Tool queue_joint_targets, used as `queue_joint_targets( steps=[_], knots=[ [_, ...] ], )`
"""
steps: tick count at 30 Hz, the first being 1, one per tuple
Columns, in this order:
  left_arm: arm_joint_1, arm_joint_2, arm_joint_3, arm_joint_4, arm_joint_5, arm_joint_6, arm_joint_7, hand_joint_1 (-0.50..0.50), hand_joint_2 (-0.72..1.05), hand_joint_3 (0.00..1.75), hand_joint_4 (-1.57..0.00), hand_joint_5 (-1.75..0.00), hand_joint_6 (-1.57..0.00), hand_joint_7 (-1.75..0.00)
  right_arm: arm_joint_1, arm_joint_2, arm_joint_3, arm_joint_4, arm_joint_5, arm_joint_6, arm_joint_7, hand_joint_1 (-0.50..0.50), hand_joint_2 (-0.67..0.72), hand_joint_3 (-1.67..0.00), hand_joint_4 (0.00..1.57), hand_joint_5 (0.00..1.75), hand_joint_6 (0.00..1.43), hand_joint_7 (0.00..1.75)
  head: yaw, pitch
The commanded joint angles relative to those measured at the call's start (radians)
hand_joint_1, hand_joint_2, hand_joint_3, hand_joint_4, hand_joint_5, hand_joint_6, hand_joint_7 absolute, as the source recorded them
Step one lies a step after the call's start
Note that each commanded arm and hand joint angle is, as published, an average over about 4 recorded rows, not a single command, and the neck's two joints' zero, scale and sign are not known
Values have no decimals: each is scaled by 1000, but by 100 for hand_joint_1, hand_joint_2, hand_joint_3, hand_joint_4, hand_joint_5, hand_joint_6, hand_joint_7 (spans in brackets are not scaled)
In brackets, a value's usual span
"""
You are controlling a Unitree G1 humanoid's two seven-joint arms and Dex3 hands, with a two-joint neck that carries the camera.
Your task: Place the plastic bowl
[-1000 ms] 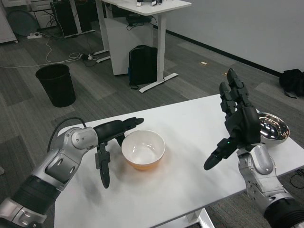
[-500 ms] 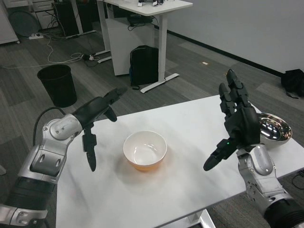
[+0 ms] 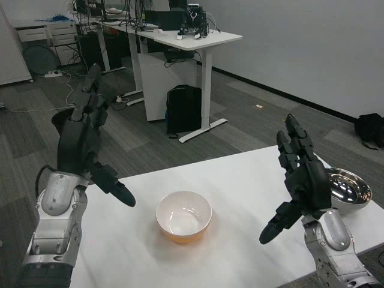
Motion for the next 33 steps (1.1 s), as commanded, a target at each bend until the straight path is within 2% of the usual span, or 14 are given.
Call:
queue_joint_targets(
  steps=[1, 10, 15, 19, 22, 28, 33],
  knots=[
    [11, -18, -7, 54, -44, -90, 32, -50, -64, 7, 0, 0, 0, 0, 7, -2, -8, -16, 4, -9, -2, -38, 66, 0, 0, 0, 0, 0, -6, 12],
    [15, -21, -37, 86, -66, -112, 33, -50, -64, 9, 0, 0, 0, 0, 6, -2, -23, -32, 4, -13, -2, -38, 66, 0, 0, 0, 0, 0, -37, 33],
    [25, -20, -43, 96, -84, -112, 33, -50, -64, 2, 0, 0, 0, 0, -8, -11, -28, -42, 1, -15, -2, -38, 66, 0, 0, 0, 0, 0, -37, 33],
    [30, -20, -46, 105, -96, -125, 33, -50, -64, 4, 0, 0, 0, 0, -20, -20, -42, -54, -12, -17, -4, -38, 66, 0, 0, 0, 0, 0, -62, 98],
    [30, -21, -49, 113, -104, -137, 33, -50, -64, 4, 0, 0, 0, 0, -29, -22, -52, -60, -20, -18, -4, -38, 66, 0, 0, 0, 0, 0, -57, 108],
    [28, -20, -60, 167, -137, -231, 41, -50, -64, 2, 0, 0, 0, 0, -38, -28, -59, -69, -26, -18, -4, -38, 66, 0, 0, 0, 0, 0, -67, 132],
    [27, -20, -66, 180, -148, -244, 47, -50, -64, 4, 0, 0, 0, 0, -39, -29, -64, -77, -37, -18, -4, -38, 66, 0, 0, 0, 0, 0, -74, 135]
  ],
)
